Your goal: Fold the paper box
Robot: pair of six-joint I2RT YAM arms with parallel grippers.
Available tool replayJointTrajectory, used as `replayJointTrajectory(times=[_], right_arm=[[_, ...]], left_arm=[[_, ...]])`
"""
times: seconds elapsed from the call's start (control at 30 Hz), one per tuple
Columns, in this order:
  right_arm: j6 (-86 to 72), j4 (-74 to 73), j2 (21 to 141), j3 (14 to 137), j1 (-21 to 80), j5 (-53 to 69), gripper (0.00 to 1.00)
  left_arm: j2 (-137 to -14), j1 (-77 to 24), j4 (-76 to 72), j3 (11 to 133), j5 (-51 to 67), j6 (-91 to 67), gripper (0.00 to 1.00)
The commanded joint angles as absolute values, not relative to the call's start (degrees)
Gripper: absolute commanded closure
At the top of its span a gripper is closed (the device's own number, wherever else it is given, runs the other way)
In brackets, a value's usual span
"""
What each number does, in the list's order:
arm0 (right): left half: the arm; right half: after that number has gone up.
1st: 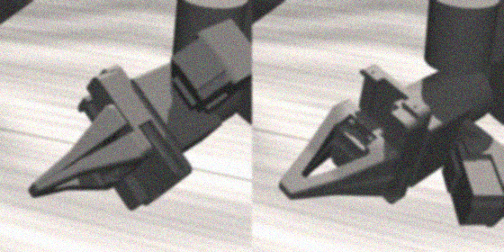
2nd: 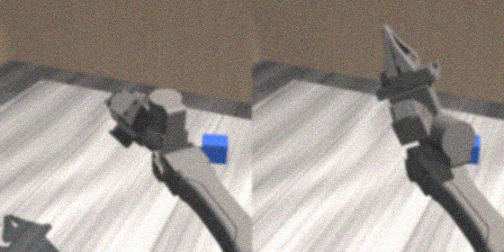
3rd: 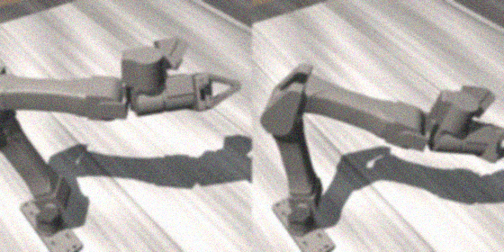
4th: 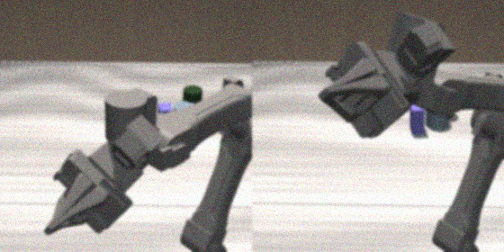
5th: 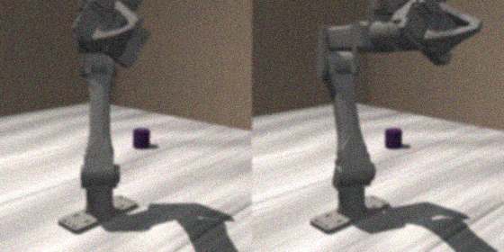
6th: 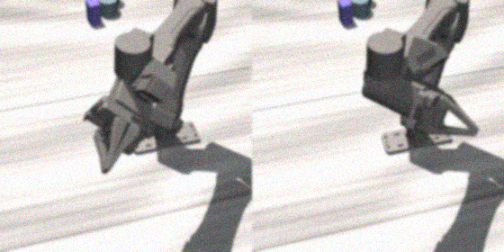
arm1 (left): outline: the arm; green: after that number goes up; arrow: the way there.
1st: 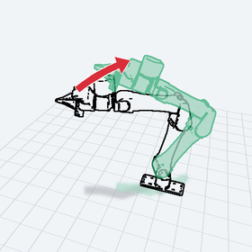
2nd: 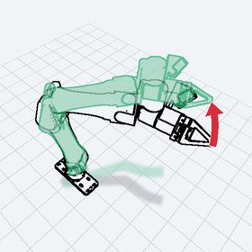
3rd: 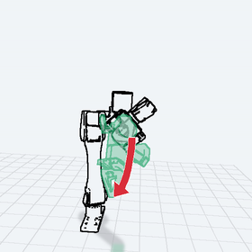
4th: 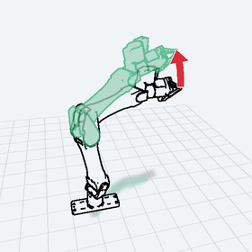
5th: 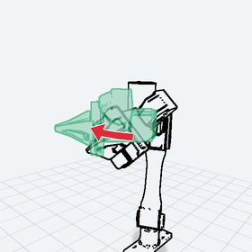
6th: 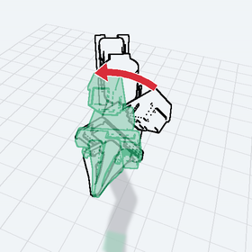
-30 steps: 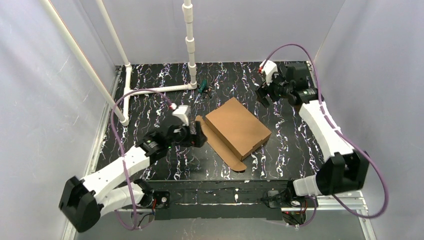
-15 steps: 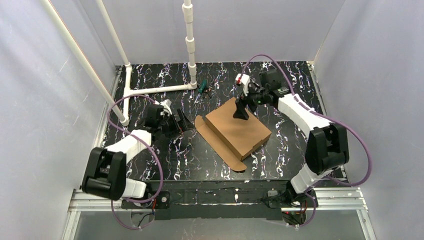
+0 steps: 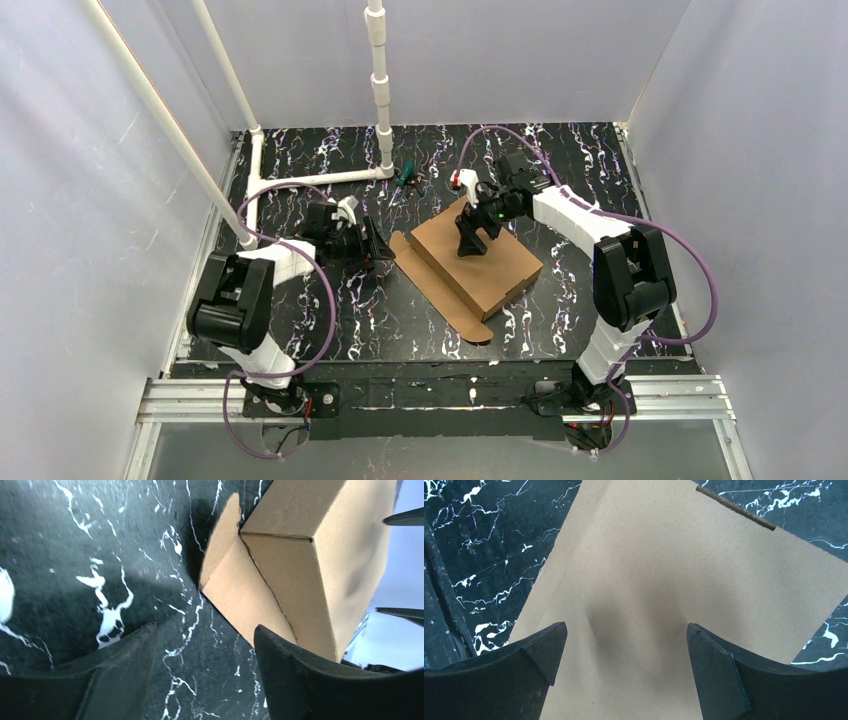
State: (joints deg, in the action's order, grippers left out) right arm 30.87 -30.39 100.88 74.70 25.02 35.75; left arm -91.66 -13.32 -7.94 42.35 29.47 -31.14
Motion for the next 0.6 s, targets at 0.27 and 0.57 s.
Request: replayJointTrajectory(times=[0.27,0.57], right_arm=[[31.80,-31.69,102.15,78.99,24.99,37.79,0.02],[31.82,-32.17,102.78,79.28,25.49,37.54,0.02]], left_arm=[[-98.90,-13.18,-8.44,48.05,31.32,-27.76,0.43],[-103.00,-13.76,-12.28,50.46,32.58,-25.71,0.53]])
